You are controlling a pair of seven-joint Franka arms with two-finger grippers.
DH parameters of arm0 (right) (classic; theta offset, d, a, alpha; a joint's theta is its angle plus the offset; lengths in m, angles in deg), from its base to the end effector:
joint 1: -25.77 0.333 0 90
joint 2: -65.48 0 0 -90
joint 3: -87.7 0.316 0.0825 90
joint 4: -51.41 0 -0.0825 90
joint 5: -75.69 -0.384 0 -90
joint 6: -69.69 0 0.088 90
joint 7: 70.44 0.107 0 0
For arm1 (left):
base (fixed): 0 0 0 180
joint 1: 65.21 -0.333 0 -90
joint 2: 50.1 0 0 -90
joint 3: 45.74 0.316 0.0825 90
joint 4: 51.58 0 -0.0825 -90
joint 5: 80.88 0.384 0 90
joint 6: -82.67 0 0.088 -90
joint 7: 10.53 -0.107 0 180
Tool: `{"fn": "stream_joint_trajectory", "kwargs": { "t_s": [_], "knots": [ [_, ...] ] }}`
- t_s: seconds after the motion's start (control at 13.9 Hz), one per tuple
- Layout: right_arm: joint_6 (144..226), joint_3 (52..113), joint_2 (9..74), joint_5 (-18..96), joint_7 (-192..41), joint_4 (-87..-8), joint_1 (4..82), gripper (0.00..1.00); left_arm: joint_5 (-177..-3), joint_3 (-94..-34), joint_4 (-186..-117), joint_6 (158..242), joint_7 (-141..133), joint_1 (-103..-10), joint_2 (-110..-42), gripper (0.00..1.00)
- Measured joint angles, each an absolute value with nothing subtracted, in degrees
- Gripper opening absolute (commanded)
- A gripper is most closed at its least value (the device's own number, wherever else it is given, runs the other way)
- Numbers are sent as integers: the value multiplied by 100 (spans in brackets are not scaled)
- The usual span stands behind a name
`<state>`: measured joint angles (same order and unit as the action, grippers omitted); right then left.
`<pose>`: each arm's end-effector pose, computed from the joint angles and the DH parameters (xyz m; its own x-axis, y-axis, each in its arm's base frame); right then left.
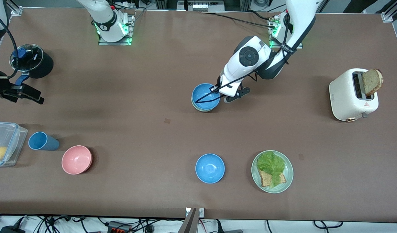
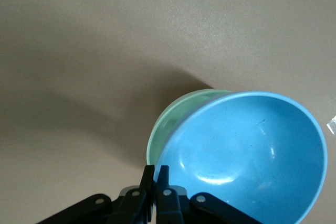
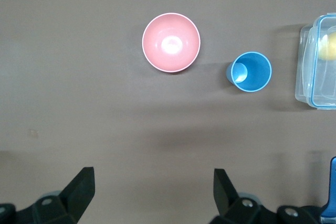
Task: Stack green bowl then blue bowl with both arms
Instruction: 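Open the left gripper to release the blue bowl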
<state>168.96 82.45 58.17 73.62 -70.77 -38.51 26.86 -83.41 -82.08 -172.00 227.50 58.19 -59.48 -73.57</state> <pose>0.6039 -0.0374 0.5660 0.9968 -0.0714 0.0362 -0.0706 -0.9972 -0.0240 0.4444 -0.3895 0.2676 0.8410 0.4955 -0.2173 0.5323 -0.8297 0.1682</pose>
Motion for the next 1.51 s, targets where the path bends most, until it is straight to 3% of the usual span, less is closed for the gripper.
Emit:
{"fn": "stream_joint_trajectory", "kwargs": {
  "t_s": [0.22, 0.87, 1.15, 1.51],
  "knots": [
    [16878, 8247, 5839, 7405, -7208, -3851, 2639, 100, -8341, -8200, -17211, 22751, 5827, -5948, -7360, 33],
    [16821, 8514, 5912, 7406, -7324, -3848, 2341, 100, -8340, -8166, -17166, 22750, 5855, -5977, -7340, 35],
    [16800, 8982, 5922, 7409, -7324, -3849, 1946, 100, -8340, -8164, -16797, 22156, 5883, -6007, -7224, 35],
    [16712, 9040, 5922, 7420, -7348, -3849, 1910, 100, -8319, -8148, -16636, 21898, 5854, -6214, -7196, 36]
  ]
}}
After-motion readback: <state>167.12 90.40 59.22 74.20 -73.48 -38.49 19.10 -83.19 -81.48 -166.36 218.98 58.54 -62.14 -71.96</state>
